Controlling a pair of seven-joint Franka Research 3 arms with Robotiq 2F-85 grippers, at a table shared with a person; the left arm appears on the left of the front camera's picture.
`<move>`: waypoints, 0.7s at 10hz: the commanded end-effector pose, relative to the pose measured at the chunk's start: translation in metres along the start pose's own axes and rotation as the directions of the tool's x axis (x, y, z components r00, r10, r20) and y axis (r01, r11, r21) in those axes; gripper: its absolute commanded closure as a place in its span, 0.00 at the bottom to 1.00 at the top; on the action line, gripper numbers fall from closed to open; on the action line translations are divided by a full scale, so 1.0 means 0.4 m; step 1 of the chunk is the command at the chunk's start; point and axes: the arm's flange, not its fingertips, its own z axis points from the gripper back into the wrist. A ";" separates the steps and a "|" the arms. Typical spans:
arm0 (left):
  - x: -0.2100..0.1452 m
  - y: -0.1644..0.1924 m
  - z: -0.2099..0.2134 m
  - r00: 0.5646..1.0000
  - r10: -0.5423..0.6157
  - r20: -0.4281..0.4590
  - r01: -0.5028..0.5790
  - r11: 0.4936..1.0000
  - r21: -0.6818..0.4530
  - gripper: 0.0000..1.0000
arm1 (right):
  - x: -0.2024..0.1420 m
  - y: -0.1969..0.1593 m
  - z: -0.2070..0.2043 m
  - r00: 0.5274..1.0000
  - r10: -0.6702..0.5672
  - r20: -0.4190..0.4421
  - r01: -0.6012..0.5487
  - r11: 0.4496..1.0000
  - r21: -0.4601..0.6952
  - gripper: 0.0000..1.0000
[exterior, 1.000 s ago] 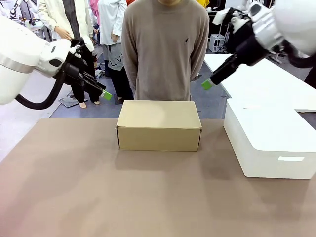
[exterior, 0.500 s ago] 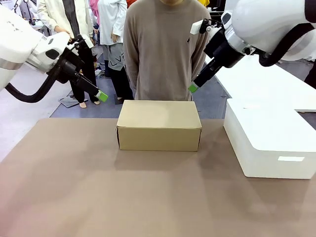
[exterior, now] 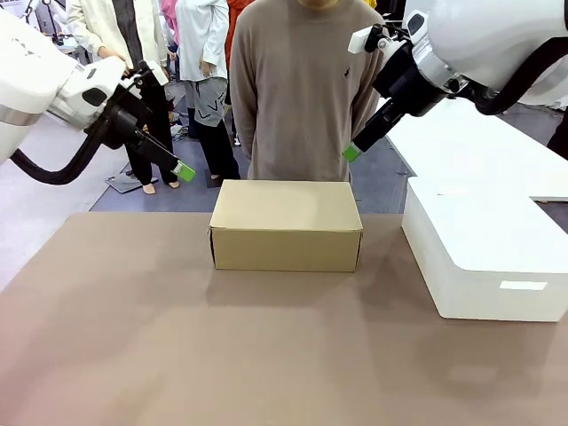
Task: Pack the shoes into the box.
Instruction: Press down on the lid of the Shoes Box.
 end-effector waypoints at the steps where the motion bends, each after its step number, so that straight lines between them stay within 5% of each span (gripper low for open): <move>1: 0.011 -0.025 0.009 0.999 0.052 0.011 -0.053 0.996 0.076 0.00 | 0.037 -0.005 -0.018 0.996 -0.080 -0.050 0.076 0.995 -0.065 0.20; 5: 0.024 -0.113 0.072 0.986 0.164 -0.003 -0.160 0.962 0.220 0.00 | 0.154 -0.026 -0.100 0.966 -0.216 -0.142 0.201 0.973 -0.115 0.99; 7: 0.033 -0.129 0.103 0.980 0.176 -0.089 -0.154 0.965 0.211 0.00 | 0.198 -0.040 -0.156 0.950 -0.266 -0.161 0.243 0.958 -0.151 1.00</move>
